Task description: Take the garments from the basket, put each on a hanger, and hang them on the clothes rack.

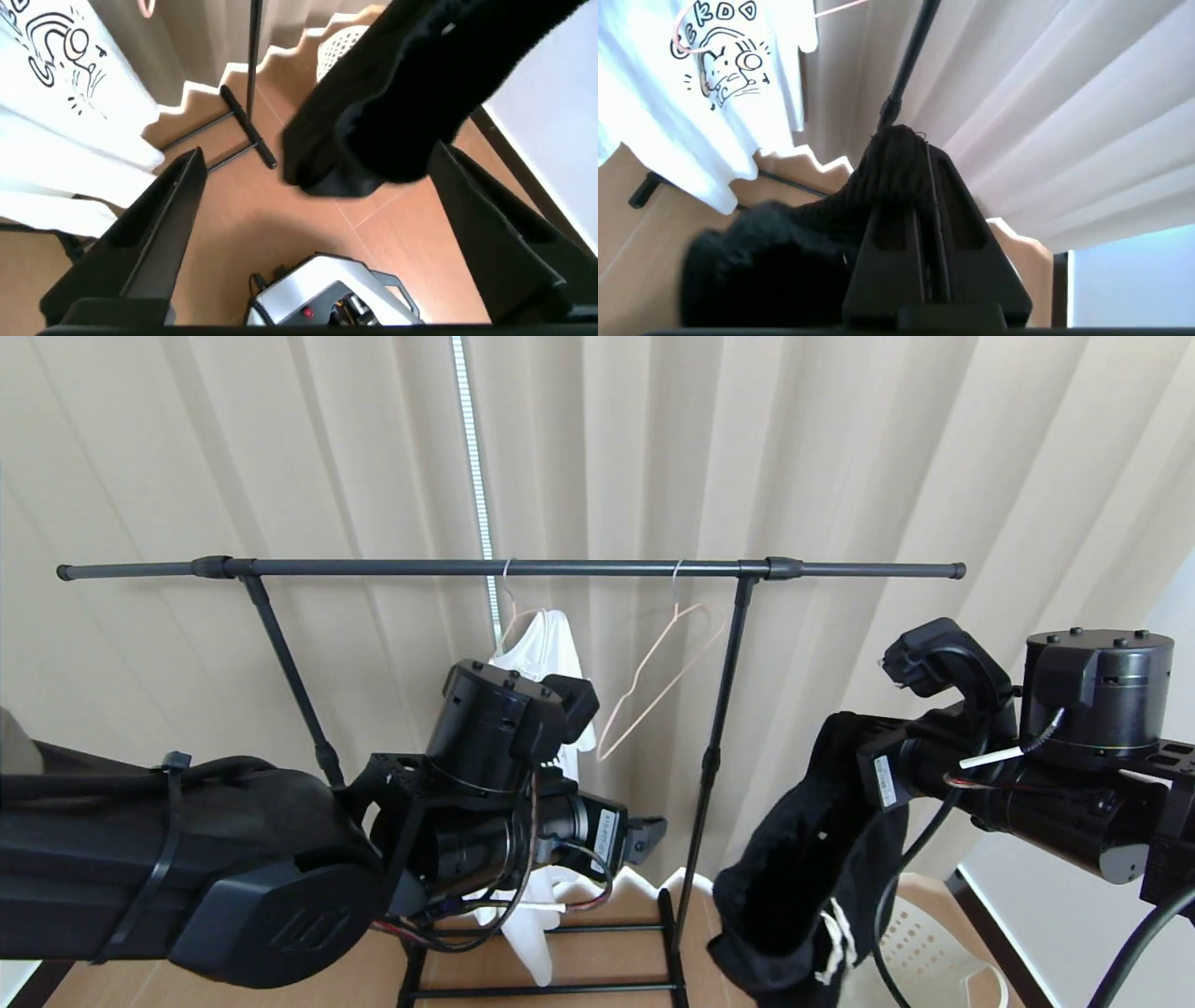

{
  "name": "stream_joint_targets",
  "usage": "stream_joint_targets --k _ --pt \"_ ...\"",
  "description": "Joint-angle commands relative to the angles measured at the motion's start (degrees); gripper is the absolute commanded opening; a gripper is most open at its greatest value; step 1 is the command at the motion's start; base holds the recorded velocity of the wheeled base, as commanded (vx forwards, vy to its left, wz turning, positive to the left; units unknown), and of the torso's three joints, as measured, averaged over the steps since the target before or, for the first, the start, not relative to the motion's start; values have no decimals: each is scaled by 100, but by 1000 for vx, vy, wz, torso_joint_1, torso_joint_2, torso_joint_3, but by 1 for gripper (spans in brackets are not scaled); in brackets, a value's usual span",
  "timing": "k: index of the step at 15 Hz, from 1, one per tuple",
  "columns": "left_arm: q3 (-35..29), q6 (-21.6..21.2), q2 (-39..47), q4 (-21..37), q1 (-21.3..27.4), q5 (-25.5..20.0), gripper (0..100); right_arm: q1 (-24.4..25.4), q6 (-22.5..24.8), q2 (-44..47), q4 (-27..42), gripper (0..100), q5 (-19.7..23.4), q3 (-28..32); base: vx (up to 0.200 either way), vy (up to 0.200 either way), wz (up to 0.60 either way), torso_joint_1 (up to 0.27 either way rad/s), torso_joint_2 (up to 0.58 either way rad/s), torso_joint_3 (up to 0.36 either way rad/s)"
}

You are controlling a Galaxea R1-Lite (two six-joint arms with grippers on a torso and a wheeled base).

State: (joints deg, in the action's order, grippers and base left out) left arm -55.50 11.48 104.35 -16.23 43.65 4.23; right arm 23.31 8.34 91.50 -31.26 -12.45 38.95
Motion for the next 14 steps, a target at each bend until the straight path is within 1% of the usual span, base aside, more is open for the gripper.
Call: stream_joint_targets --k 1,2,3,4,7,8,9,11,13,14 --pt "-294 -182 208 -65 -366 -10 100 -11 10 -45 -3 0 -109 -89 0 0 0 0 0 0" --pt "-584 -243 358 -65 -481 -10 100 -11 19 -106 -3 0 -170 -133 0 0 0 0 0 0" --pt "-620 -252 375 -65 -498 -10 100 -11 27 -115 -3 0 -170 -160 0 0 0 0 0 0" --pt "-1191 -507 709 -65 -665 -10 100 -11 124 -291 -3 0 -179 -291 0 0 0 0 0 0" --pt "-1850 -893 1193 -65 -718 -36 100 -11 194 -502 -3 0 -179 -406 0 0 0 0 0 0" --pt "-2175 -1069 1483 -83 -744 -36 100 -11 194 -555 -3 0 -179 -467 0 0 0 0 0 0" --pt "-2360 -1113 1650 -162 -744 -36 100 -11 203 -590 -3 0 -179 -476 0 0 0 0 0 0" --pt "-2527 -1122 1922 -381 -744 -36 100 -11 238 -590 -3 0 -179 -476 0 0 0 0 0 0" --pt "-2597 -1271 2080 -434 -753 -36 100 -11 238 -590 -3 0 -179 -476 0 0 0 0 0 0" --pt "-2597 -1271 2080 -434 -753 -36 100 -11 238 -590 -3 0 -179 -476 0 0 0 0 0 0"
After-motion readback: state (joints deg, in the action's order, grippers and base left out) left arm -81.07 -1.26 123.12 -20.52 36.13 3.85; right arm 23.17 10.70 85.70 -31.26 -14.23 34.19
